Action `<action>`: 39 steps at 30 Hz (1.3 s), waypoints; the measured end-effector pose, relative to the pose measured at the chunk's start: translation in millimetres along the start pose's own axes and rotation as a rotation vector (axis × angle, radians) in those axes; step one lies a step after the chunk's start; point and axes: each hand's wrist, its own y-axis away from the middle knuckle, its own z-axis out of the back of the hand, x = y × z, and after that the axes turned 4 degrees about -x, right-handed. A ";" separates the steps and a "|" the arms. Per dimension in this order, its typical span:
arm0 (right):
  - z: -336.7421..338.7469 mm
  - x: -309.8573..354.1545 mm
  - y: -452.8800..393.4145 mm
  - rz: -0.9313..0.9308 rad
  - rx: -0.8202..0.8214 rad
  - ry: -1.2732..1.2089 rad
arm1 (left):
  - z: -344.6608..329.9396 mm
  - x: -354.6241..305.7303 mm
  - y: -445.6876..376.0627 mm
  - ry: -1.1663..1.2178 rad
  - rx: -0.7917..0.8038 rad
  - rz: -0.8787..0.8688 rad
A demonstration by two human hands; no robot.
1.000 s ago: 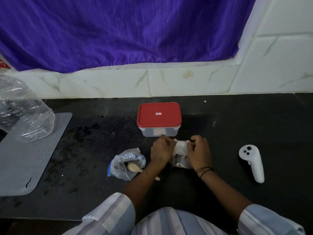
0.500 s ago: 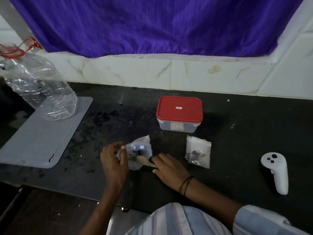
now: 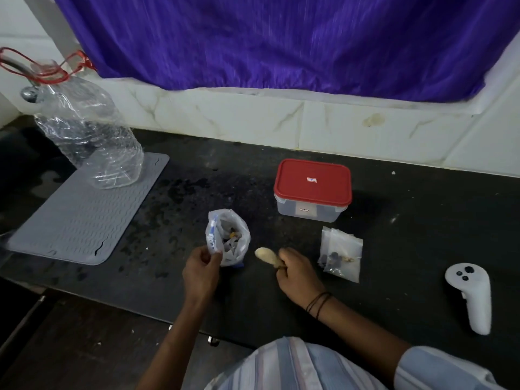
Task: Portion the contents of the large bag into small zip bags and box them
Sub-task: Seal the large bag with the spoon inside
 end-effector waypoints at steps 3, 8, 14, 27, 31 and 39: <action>4.3 2.6 -8.1 -0.208 -0.054 -0.156 | -2.5 2.0 -2.0 0.028 0.073 0.062; 18.0 12.9 -18.5 -0.436 -0.010 -0.657 | -6.0 -14.8 10.7 0.314 0.269 0.088; 34.4 16.3 -20.8 -0.530 0.179 -1.033 | -2.0 -30.2 25.0 0.539 0.552 0.166; 21.2 38.2 -10.7 -0.432 -0.184 -0.112 | -22.5 -37.0 40.2 0.114 0.111 0.031; 26.6 35.2 -11.8 -0.314 -0.204 -0.166 | -17.6 -52.4 50.1 0.263 0.332 0.037; 32.8 28.1 -6.0 -0.227 0.086 -0.575 | -9.5 -62.2 35.9 0.204 0.302 -0.183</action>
